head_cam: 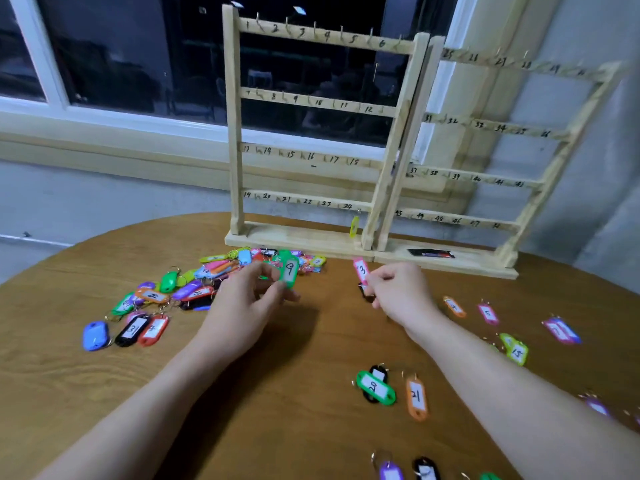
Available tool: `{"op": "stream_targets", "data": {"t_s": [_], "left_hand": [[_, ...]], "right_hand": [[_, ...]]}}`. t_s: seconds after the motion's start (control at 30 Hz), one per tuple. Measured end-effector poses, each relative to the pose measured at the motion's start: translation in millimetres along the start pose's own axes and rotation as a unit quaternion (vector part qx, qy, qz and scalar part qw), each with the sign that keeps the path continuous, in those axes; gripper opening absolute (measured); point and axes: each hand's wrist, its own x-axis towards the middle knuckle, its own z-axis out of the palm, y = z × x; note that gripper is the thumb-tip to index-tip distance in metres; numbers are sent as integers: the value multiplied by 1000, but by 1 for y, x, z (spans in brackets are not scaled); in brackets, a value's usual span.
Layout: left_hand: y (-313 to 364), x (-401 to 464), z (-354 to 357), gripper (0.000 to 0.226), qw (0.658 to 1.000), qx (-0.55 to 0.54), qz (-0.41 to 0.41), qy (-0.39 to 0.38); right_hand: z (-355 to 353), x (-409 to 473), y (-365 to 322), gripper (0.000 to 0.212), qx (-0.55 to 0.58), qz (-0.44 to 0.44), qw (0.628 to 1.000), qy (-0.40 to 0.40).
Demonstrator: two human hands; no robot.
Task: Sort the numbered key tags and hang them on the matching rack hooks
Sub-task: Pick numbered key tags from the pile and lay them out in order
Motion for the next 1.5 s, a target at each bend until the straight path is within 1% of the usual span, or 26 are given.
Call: {"op": "stream_targets", "data": {"t_s": [0.17,0.3,0.47,0.6,0.8,0.9,0.97,1.03,1.1,1.17,1.23,1.33,1.5], "left_hand": [[8,-7,14,14,998,-25,-11,-60],[10,-13,29,16,996,-16,-13,-90],[6,-13,34,17,994,12,-21,-108],[5,-13,33,16,990,39,-24,-133],[5,-12,31,16,989,51,-23,-138],[5,-15,31,17,988,63,-12,-137],[4,-18,31,17,990,74,3,-124],[2,-19,32,16,989,97,21,-108],[4,-19,35,13,987,121,41,-96],[13,-18,42,12,985,135,61,-83],[28,-14,56,12,984,131,82,-87],[54,-6,88,17,979,133,115,-105],[98,9,160,24,976,122,120,-135]], "right_hand": [[-51,6,28,30,-24,22,998,45],[-70,13,52,29,-82,55,993,70],[-77,21,68,24,-165,104,978,77],[-74,25,68,12,-198,121,971,57],[-68,35,66,16,-233,119,964,35],[-66,36,66,27,-263,105,959,16],[-68,32,62,34,-286,92,954,12],[-76,22,58,35,-299,81,951,15],[-90,8,56,32,-329,56,942,28],[-108,-8,57,34,-357,29,933,44],[-131,-21,64,34,-360,16,931,63],[-170,-33,84,36,-329,30,939,92],[-234,-56,128,40,-268,46,952,144]]}}
